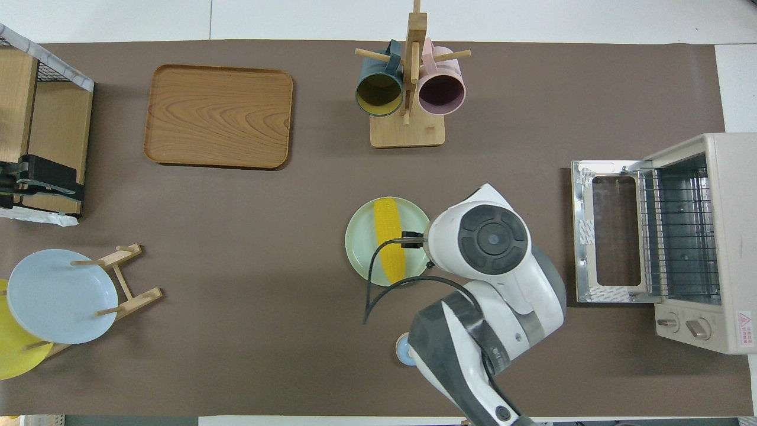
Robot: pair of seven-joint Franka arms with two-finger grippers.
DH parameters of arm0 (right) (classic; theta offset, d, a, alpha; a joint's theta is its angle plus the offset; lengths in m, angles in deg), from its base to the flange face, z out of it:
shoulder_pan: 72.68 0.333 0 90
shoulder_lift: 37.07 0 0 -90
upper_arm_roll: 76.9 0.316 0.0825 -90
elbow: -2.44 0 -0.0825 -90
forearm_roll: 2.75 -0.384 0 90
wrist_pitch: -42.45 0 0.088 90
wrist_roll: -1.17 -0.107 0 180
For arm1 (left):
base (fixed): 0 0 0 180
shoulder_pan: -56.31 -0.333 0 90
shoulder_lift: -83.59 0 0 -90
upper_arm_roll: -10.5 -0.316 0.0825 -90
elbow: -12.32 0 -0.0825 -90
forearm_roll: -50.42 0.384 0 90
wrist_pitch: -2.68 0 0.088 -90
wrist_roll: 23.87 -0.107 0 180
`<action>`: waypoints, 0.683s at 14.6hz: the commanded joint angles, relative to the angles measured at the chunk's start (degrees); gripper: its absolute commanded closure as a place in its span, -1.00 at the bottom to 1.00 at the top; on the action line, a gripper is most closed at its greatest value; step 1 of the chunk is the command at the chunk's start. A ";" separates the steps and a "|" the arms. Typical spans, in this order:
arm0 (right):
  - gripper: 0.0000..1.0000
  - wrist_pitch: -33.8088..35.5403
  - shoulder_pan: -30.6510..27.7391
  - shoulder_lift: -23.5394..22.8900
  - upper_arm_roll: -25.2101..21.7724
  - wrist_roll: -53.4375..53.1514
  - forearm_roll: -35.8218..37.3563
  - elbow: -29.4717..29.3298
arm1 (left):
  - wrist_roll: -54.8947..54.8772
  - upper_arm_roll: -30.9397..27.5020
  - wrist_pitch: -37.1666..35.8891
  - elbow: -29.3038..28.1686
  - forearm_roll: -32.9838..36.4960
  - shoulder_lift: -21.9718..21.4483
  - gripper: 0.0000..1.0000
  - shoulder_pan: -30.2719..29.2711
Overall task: Put corn in oven
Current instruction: 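Move the right gripper to the green plate and grasp its rim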
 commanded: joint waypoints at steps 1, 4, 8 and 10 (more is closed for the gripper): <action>-0.26 2.31 8.15 -14.64 -0.50 -11.52 0.29 -15.37 | -0.21 0.39 -0.03 -1.70 0.36 -1.64 -1.00 -0.54; -0.29 1.08 10.38 -21.10 -0.33 -16.75 2.66 -21.75 | -0.21 0.39 -0.12 -1.70 0.36 -1.64 -1.00 -0.54; -0.37 -2.50 12.13 -21.02 -0.33 -16.66 2.84 -17.99 | -0.21 0.39 -0.21 -1.70 0.36 -1.64 -1.00 -0.63; -0.02 -7.17 12.31 -19.97 -0.33 -16.66 2.84 -13.24 | -0.21 0.39 -0.21 -1.70 0.36 -1.64 -1.00 -0.63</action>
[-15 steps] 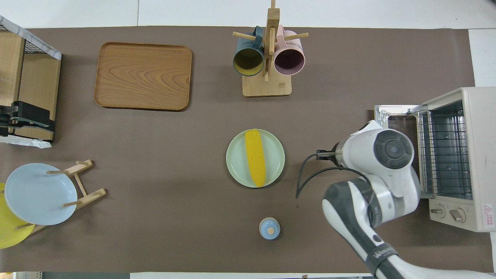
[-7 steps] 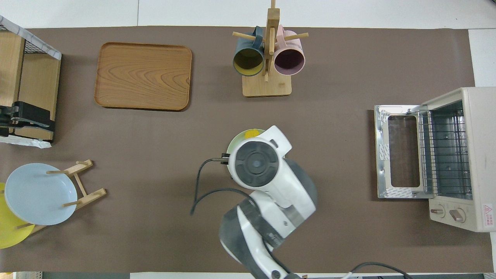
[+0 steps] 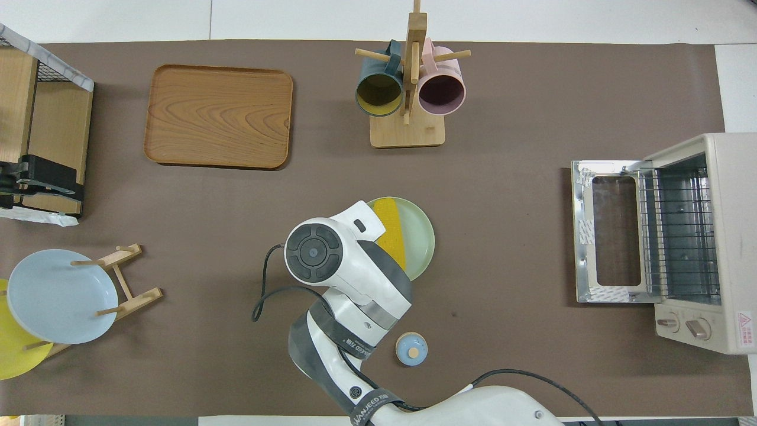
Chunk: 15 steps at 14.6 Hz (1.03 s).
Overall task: Put corn in oven
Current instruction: 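Move the right gripper to the green plate and grasp its rim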
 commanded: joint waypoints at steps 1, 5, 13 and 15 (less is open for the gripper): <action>0.47 -4.25 0.39 2.03 -0.14 -0.08 0.82 5.38 | -0.21 0.39 -0.11 -1.70 0.36 -1.64 -1.00 -0.62; 1.00 -3.72 0.30 2.03 -0.14 0.36 0.82 5.12 | -0.21 0.39 -0.11 -1.70 0.36 -1.64 -1.00 -0.62; 1.00 23.77 -4.43 5.78 -0.67 12.28 10.22 -6.49 | -0.21 0.39 -0.11 -1.70 0.36 -1.64 -1.00 -0.62; 1.00 26.77 -9.34 10.44 -0.58 18.52 10.14 -4.30 | -0.21 0.39 -0.11 -1.70 0.36 -1.64 -1.00 -0.62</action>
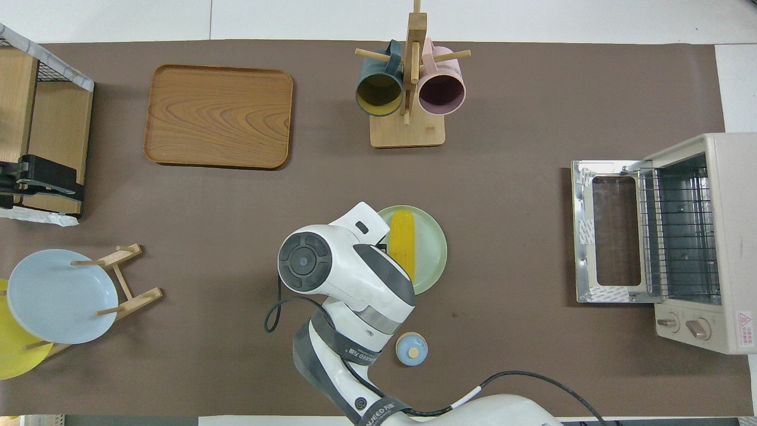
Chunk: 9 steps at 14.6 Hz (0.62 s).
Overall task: Put corn in oven
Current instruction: 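Carry the plate with corn into the open oven with the right gripper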
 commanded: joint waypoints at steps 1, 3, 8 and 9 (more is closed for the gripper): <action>1.00 2.43 -7.66 7.83 0.42 9.30 0.67 5.07 | -0.21 0.39 -0.08 -1.70 0.36 -1.64 -1.00 -0.61; 1.00 2.34 -12.58 12.93 0.42 17.03 0.67 10.95 | -0.21 0.39 -0.08 -1.70 0.36 -1.64 -1.00 -0.61; 1.00 1.73 -25.25 16.64 0.42 29.18 0.67 17.74 | -0.21 0.39 -0.17 -1.70 0.36 -1.64 -1.00 -0.61; 1.00 1.64 -26.83 16.73 0.34 31.03 0.67 18.19 | -0.21 0.39 -0.09 -1.70 0.36 -1.64 -1.00 -0.61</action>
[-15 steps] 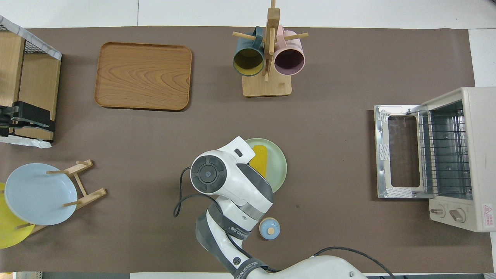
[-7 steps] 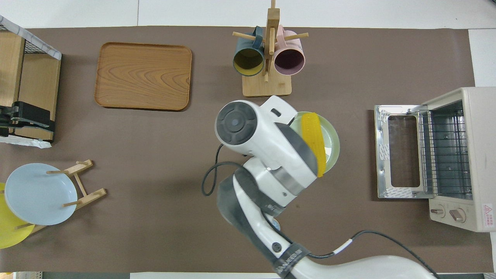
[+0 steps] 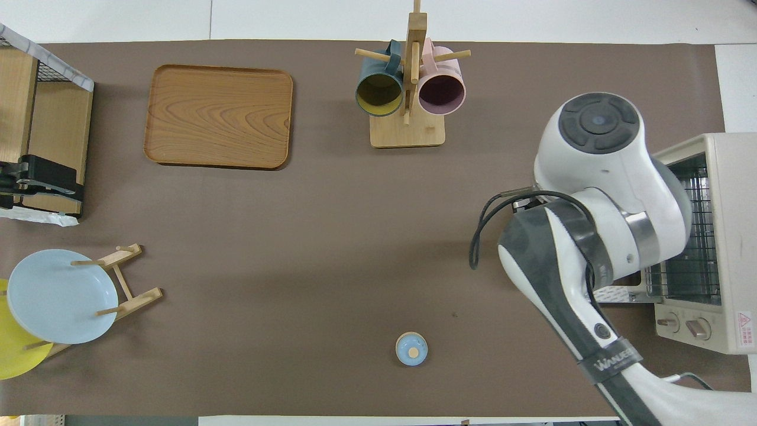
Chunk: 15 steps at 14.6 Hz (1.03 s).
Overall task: Put corn in oven
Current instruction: 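Carry the plate with corn into the open oven with the right gripper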
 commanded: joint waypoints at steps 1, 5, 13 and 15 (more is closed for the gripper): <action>1.00 -1.50 -4.40 1.81 0.73 4.92 0.65 3.46 | -0.21 0.39 -0.16 -1.70 0.36 -1.64 -1.00 -0.61; 1.00 -1.77 -11.00 1.90 0.73 11.60 0.65 4.60 | -0.21 0.39 -0.17 -1.70 0.36 -1.64 -1.00 -0.61; 1.00 -7.99 -16.45 4.70 0.73 16.01 1.52 12.06 | -0.21 0.39 -0.08 -1.70 0.36 -1.64 -1.00 -0.61; 1.00 -10.55 -18.21 5.59 0.73 16.71 1.52 15.06 | -0.21 0.39 -0.17 -1.70 0.36 -1.64 -1.00 -0.61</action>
